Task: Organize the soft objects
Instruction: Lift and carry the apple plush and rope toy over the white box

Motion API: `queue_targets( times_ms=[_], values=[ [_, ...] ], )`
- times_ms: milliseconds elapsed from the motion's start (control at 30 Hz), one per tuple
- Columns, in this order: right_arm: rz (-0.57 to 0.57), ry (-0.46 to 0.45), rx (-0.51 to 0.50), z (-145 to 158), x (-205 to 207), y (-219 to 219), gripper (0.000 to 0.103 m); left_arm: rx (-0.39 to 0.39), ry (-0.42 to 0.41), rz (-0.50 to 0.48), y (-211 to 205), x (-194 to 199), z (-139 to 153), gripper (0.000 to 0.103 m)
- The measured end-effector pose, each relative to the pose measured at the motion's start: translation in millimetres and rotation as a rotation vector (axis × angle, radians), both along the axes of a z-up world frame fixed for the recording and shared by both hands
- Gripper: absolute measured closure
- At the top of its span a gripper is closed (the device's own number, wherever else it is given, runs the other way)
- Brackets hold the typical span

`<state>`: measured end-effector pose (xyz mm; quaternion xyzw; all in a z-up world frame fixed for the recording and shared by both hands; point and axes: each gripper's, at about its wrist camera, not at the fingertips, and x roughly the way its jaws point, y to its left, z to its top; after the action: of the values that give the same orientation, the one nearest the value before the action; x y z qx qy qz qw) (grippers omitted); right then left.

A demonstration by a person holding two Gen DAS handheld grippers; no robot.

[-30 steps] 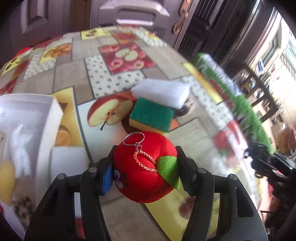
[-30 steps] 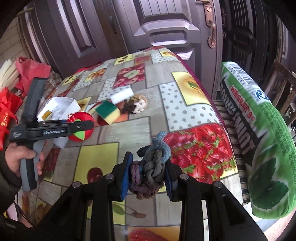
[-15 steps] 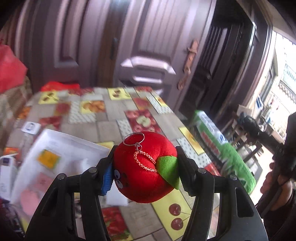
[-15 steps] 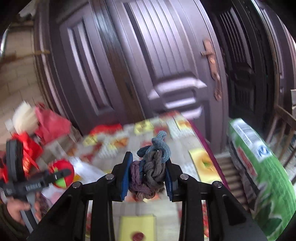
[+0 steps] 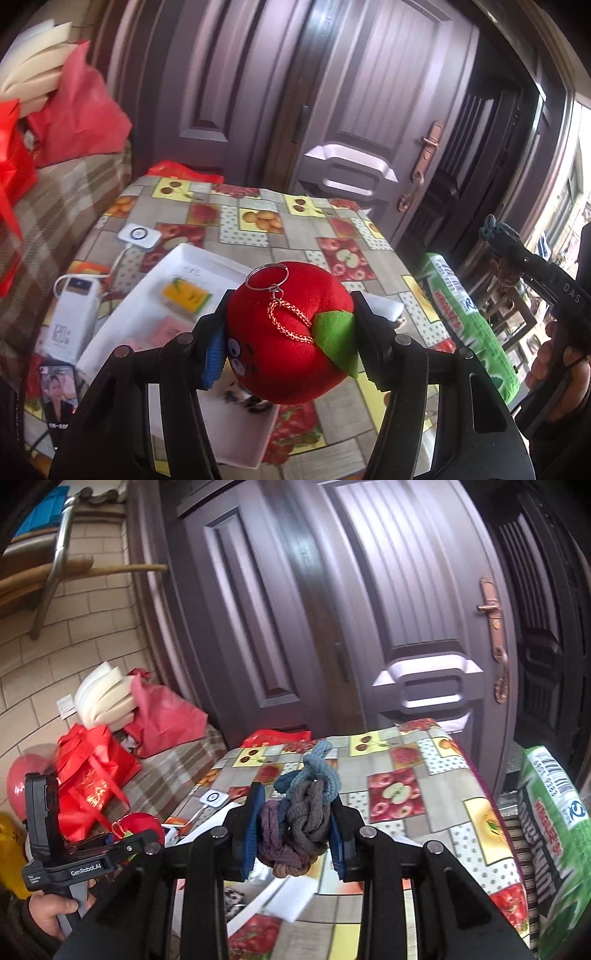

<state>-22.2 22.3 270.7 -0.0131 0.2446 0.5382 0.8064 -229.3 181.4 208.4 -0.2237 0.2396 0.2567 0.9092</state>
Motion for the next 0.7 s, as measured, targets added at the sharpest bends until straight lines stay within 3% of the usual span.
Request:
queue_targets(
  times_ms=[433, 700],
  values=[
    [0.068, -0.050, 0.031, 23, -35, 37, 0.072, 0.011, -0.024, 0.018, 14, -32, 7, 0.044],
    [0.103, -0.041, 0.021, 16, -47, 49, 0.072, 0.031, -0.040, 0.019, 19, -35, 17, 0.044]
  ],
)
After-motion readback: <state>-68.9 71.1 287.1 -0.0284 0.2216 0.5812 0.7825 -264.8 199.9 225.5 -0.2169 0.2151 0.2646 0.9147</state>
